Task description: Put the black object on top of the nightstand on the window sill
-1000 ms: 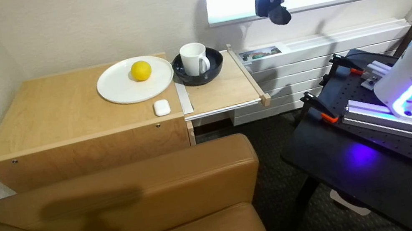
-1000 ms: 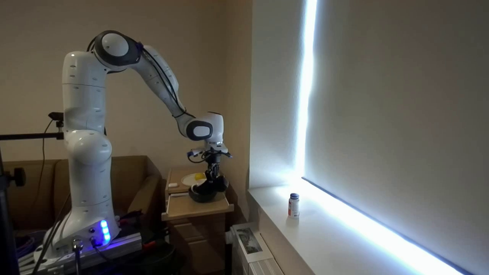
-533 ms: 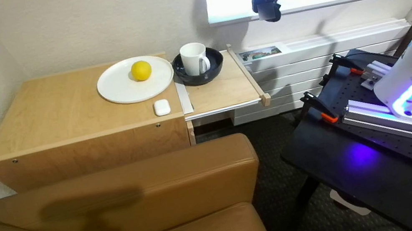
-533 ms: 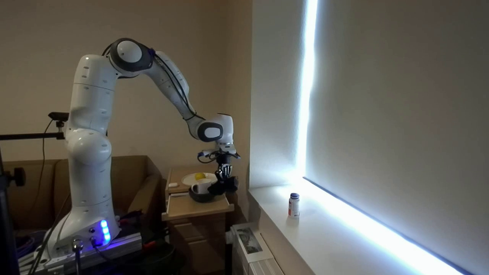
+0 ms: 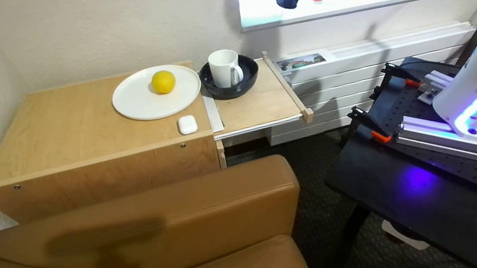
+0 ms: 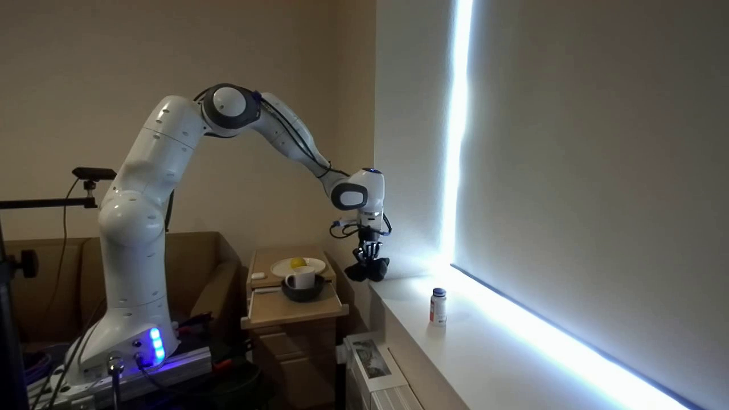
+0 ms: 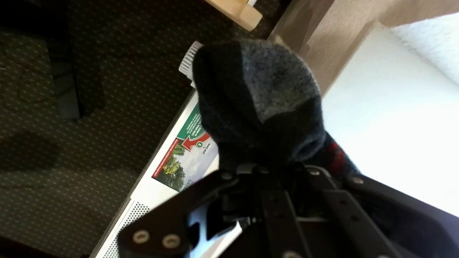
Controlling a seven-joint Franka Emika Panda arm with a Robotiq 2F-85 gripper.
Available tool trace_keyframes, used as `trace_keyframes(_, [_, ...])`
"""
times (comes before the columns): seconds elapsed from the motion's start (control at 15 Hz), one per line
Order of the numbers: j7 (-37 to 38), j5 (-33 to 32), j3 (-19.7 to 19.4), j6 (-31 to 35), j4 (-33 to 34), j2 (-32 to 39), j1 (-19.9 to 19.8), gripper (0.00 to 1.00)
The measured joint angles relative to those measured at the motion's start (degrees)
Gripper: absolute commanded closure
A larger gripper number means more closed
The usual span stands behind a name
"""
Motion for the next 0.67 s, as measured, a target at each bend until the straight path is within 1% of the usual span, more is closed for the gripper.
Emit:
trace_keyframes(0.13, [0.68, -0.25, -0.07, 0.6, 0.23, 0.61, 0.19, 0.97])
trace_keyframes(0.33, [7.86, 2.08, 0.22, 3.8, 2.05, 3.41, 0.77, 0.97])
trace_keyframes(0.47, [13.31, 4.24, 0.82, 5.75, 6.06, 6.82, 0.93, 0.97])
trace_keyframes(0.67, [22.97, 4.19, 0.45, 10.47, 12.72, 12.25, 1.98, 0.97])
